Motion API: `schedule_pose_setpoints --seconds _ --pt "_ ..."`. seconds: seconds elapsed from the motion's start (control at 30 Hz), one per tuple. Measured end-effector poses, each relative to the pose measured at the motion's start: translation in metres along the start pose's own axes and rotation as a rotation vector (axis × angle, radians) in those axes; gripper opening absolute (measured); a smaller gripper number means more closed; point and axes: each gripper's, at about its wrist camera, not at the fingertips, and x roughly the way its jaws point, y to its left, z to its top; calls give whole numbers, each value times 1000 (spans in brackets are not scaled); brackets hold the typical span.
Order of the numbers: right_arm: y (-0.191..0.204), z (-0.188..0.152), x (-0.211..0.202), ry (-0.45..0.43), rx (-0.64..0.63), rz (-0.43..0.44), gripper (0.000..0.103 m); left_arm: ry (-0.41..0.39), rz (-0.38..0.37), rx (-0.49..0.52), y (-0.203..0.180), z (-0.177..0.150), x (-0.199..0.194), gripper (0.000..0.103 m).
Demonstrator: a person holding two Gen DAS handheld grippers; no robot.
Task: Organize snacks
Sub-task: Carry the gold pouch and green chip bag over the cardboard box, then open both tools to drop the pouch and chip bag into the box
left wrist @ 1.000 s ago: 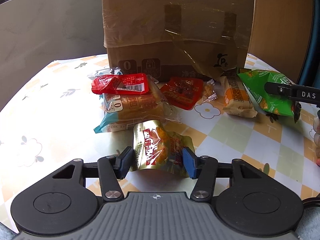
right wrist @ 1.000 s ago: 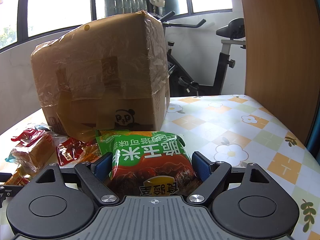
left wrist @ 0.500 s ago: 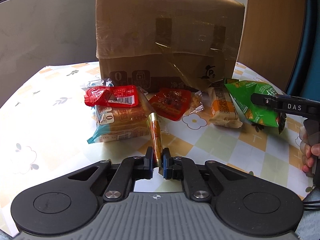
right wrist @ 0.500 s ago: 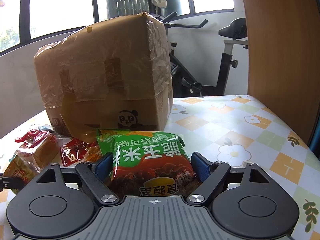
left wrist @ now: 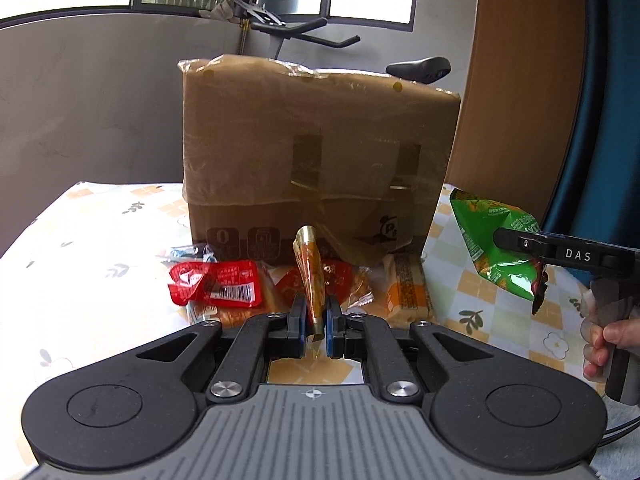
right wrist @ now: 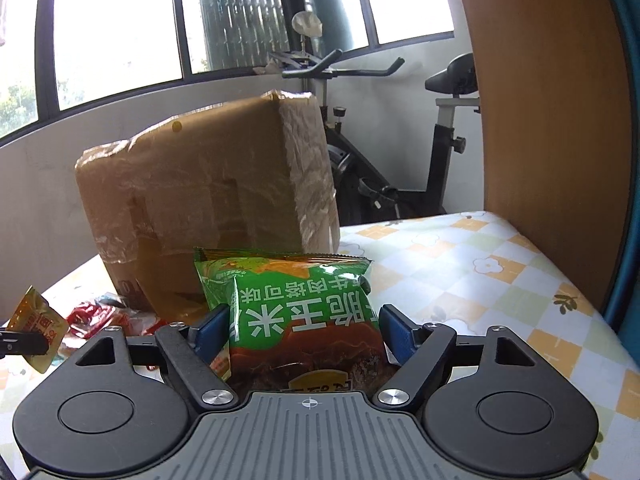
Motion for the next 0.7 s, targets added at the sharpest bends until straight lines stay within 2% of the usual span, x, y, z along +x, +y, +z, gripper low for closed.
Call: schedule_pose_setpoints --seconds 0.13,0.33,0.47,0.57,0.7 --pt "1 33 -13 -70 6 34 76 -60 -8 8 2 26 -10 10" --pt "14 103 -6 -149 -28 114 76 -170 -15 32 10 91 -16 10" --pt "28 155 19 -187 -23 166 76 -208 -30 25 12 142 -4 10" --pt "40 187 49 -190 6 174 76 -223 -24 31 14 176 15 10" --pt "55 212 94 -151 41 175 76 -184 -10 24 18 211 52 10"
